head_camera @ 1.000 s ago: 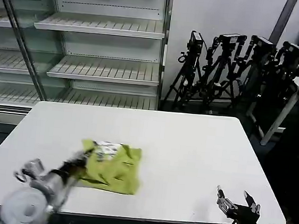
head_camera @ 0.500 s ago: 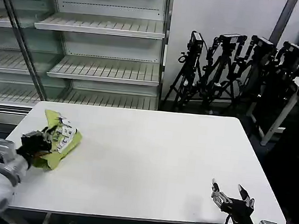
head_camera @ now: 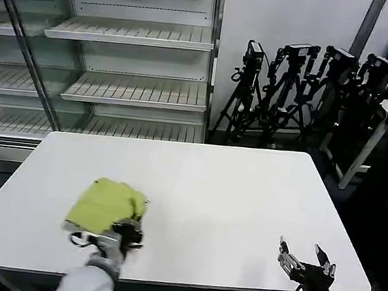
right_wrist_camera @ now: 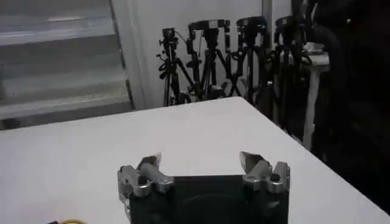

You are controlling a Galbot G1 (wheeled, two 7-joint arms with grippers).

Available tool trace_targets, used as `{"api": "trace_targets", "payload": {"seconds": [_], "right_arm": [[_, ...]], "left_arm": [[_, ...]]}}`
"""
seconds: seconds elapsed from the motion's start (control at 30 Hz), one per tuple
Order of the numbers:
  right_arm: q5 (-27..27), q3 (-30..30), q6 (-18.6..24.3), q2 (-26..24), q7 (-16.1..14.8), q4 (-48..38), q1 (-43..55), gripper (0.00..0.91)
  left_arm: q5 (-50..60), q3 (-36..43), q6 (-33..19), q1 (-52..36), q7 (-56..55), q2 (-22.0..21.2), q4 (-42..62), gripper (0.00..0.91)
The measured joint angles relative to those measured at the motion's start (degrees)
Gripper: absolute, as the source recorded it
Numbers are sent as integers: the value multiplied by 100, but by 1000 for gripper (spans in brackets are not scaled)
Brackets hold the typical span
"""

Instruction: Fold and organize the clothes.

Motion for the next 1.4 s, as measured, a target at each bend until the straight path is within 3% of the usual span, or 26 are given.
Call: {"api": "trace_targets", "payload": {"seconds": [0.4,0.43,0.47,0.5,0.7,0.97,1.23,1.4], "right_arm": [[-199,-101,23,110,-7,1,-85,907],[-199,-97,23,104,-8,0,-92,907],[-199,-87,23,94,-8,0,-96,907],[-198,-77,23,85,-9,1,-99,907],[-236,-34,47,44,-53,37,-136,907],[-351,-95,162,-23,-129,112,-134,907],[-414,-167,409,-112,-279,160,-106,907],[-675,-240,719,-165,-385,115,-44,907]], "left_arm": [[-853,1069,-90,-1201,-489,-1068,697,30],[-937,1119,-117,-1297,-517,-1138,758,212],[-1028,1161,-149,-1388,-536,-1209,815,484],[-1130,1203,-191,-1492,-542,-1282,878,907],[-1457,1375,-488,-1920,-346,-1551,1195,907],[-1538,1350,-961,-2055,192,-1587,1202,907],[-1881,842,-1407,-1773,501,-1332,750,907],[-1523,281,-1674,-1199,721,-995,269,907]]}}
